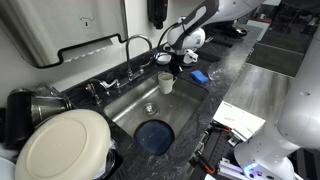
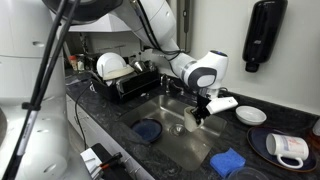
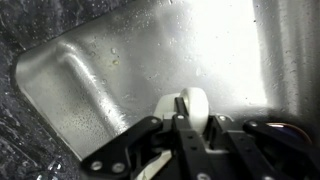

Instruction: Pick up the white mug from the counter and put it inside the sink

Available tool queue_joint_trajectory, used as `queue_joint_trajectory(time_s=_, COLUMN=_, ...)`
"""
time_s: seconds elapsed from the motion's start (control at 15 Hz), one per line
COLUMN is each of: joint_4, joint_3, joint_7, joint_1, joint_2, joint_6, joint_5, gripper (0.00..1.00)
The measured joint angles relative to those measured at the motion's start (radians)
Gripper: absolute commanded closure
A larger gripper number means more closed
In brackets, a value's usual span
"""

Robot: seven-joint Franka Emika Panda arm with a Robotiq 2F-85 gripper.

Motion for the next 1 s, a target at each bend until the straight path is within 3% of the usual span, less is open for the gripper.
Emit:
queue_joint_trajectory(time_s=0.47, joint_4=-0.029, joint_3=0.017, joint_7=0.048, joint_1=0.021, joint_2=0.072, joint_6=0.209, joint_5=-0.041, gripper=0.96)
queue_joint_trajectory(time_s=1.0, joint_4=0.022, joint_3=0.059, joint_7=0.049, joint_1=0.009, joint_2=0.145, joint_6=0.234, joint_5=-0.041, gripper=0.96)
